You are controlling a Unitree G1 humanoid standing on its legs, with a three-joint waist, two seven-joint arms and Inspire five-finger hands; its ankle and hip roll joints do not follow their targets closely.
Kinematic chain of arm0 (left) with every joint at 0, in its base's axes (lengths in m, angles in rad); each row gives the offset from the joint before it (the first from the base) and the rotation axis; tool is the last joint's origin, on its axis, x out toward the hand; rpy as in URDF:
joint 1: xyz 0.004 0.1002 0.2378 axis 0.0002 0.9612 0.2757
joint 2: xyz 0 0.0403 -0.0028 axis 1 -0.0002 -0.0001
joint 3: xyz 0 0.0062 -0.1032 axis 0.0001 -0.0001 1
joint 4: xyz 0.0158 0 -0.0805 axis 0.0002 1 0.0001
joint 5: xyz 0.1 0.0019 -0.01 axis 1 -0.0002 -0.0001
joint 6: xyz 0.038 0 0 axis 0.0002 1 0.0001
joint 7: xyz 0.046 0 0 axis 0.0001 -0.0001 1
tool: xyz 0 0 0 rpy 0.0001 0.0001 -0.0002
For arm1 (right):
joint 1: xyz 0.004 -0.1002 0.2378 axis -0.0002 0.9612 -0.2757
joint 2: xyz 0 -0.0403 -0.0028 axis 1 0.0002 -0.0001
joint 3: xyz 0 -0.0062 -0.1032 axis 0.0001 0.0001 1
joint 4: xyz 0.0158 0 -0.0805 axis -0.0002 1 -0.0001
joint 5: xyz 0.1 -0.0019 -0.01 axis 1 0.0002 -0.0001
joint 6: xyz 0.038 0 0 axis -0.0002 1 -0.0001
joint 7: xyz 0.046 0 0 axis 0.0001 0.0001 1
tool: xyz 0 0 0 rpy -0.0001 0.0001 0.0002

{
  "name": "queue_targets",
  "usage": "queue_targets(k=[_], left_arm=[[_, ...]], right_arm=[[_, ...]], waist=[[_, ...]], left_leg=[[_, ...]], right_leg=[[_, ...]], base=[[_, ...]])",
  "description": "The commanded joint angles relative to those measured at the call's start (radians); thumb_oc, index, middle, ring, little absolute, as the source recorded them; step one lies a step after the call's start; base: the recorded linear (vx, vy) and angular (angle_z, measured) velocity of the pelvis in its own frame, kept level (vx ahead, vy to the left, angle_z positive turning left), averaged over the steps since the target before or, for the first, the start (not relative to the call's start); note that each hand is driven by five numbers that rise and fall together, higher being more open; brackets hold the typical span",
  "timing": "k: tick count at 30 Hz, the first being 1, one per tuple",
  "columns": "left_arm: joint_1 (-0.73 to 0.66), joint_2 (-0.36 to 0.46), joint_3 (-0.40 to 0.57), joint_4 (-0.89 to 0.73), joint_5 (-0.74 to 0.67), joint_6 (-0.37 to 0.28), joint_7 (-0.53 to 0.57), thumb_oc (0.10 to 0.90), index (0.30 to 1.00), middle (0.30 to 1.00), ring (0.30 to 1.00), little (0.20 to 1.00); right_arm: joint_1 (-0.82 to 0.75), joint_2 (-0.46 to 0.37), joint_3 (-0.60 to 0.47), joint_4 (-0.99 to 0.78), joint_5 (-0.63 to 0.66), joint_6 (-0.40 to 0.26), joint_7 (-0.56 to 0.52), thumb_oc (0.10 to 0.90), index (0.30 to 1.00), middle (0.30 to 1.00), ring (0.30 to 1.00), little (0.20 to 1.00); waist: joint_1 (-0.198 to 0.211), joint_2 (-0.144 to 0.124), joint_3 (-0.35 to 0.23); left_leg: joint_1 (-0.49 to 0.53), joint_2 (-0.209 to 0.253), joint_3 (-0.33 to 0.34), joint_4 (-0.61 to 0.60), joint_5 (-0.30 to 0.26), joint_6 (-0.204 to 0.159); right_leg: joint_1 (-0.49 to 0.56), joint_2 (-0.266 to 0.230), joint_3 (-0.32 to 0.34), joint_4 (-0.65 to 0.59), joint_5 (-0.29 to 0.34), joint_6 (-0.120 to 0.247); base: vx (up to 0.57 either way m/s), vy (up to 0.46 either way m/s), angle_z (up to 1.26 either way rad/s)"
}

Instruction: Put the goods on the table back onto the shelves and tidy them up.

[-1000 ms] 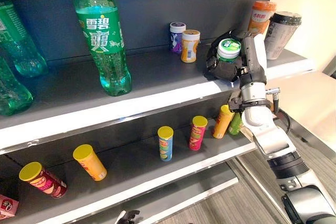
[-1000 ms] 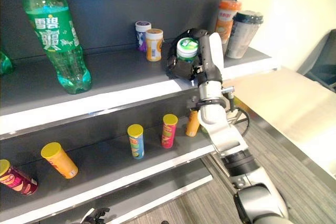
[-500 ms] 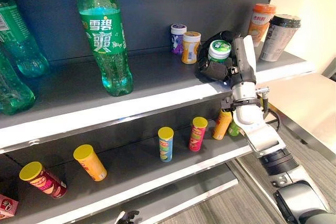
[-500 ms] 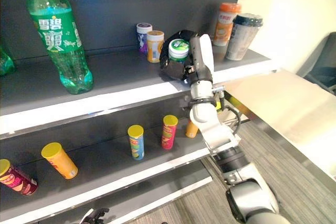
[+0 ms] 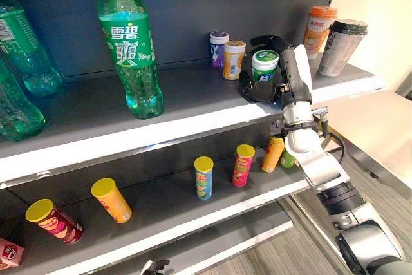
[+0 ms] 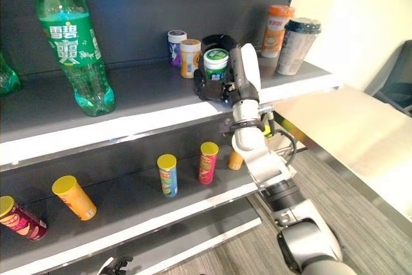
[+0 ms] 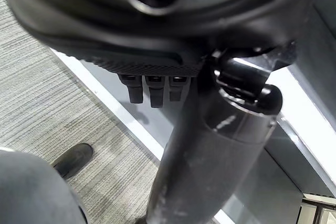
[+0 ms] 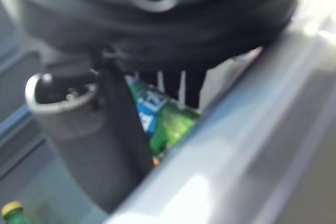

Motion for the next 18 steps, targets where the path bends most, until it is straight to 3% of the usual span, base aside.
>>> queue_targets(k=[1,9,18], left_arm=[[0.024,0.03,-0.052,0.047,0.006,0.005,0.001,0.8,0.9,0.9,0.9,0.9],[0.022,0.034,-0.024,0.055,0.023,0.01,0.004,0.8,0.9,0.9,0.9,0.9],[0.025,0.031,-0.011,0.06,0.037,0.011,0.008,0.8,0.9,0.9,0.9,0.9]], right_arm=[[-0.068,-0.024,0.003,0.041,-0.024,0.015,0.019,0.8,0.9,0.9,0.9,0.9],[0.045,-0.043,-0.065,-0.146,-0.055,-0.015,0.023,0.8,0.9,0.9,0.9,0.9],[0.125,-0.053,-0.109,-0.242,-0.063,-0.038,0.024,0.8,0.9,0.9,0.9,0.9]], waist=[[0.054,0.0,0.086],[0.038,0.005,0.08],[0.031,0.004,0.077]], left_leg=[[0.016,0.007,0.007,0.009,-0.054,-0.012],[0.025,0.01,0.015,0.009,-0.059,-0.01],[0.027,0.011,0.02,0.009,-0.062,-0.008]], right_leg=[[0.022,-0.088,0.025,0.032,-0.066,0.093],[0.025,-0.086,0.027,0.031,-0.067,0.096],[0.02,-0.086,0.029,0.035,-0.065,0.097]], base=[[0.0,0.0,0.0],[0.0,0.0,0.0],[0.0,0.0,0.0]])
